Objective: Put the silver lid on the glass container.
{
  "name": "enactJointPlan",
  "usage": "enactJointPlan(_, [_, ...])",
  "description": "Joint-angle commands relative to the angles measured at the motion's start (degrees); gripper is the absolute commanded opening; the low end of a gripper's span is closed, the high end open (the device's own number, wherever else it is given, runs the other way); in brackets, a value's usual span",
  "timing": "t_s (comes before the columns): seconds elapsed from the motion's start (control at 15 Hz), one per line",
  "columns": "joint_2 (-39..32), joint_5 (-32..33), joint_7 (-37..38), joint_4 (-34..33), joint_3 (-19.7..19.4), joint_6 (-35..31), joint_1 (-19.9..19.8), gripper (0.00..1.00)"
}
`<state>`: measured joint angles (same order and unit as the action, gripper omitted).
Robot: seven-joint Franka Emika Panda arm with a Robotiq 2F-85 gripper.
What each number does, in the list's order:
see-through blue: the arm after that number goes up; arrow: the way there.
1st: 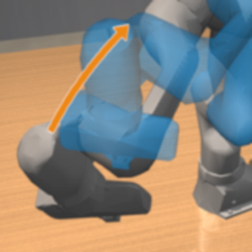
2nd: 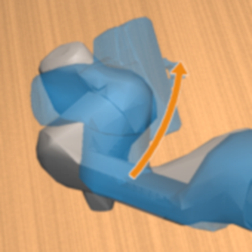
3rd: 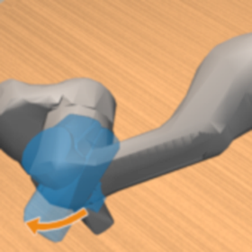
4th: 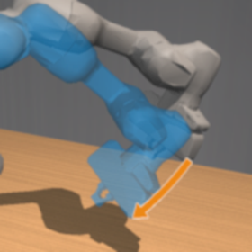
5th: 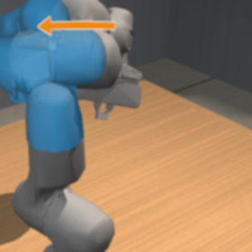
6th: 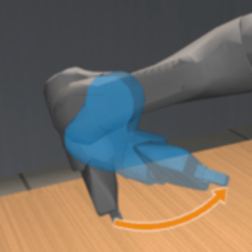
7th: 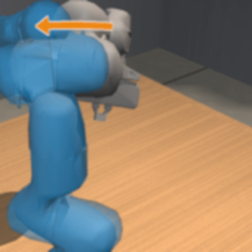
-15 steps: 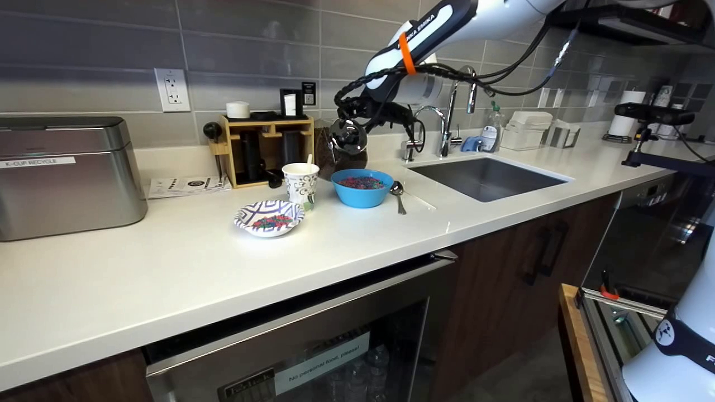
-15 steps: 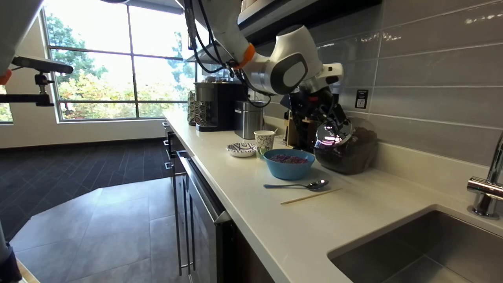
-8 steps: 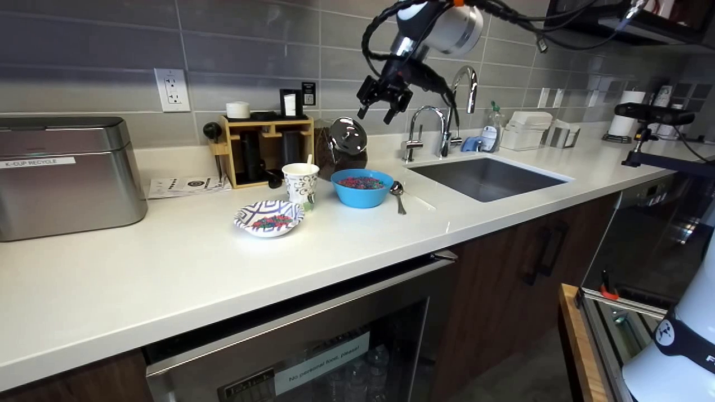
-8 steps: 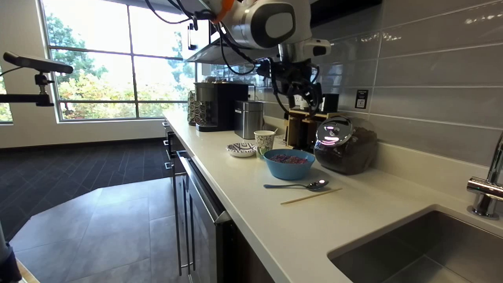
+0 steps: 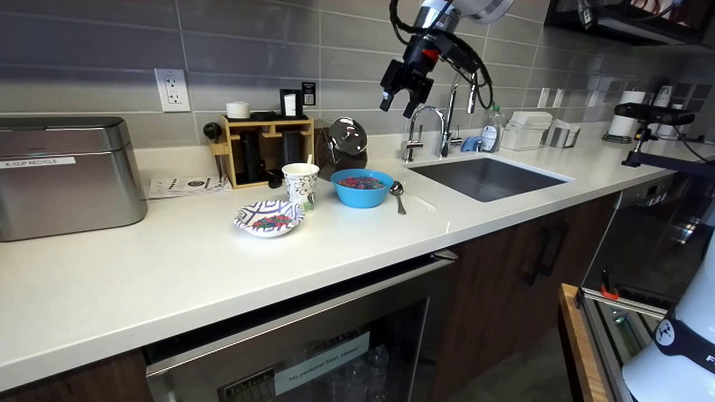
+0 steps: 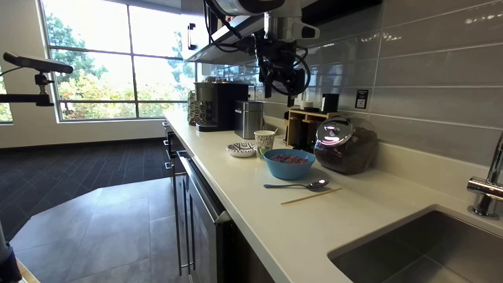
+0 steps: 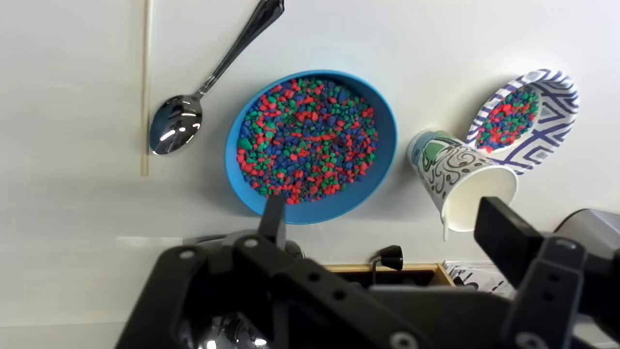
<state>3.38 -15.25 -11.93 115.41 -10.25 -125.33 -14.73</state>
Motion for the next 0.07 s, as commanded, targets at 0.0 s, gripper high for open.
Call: enactJointPlan(0.0, [-0.06, 0.09, -0.04, 0.02, -1.11, 0.17, 1.11, 1.00])
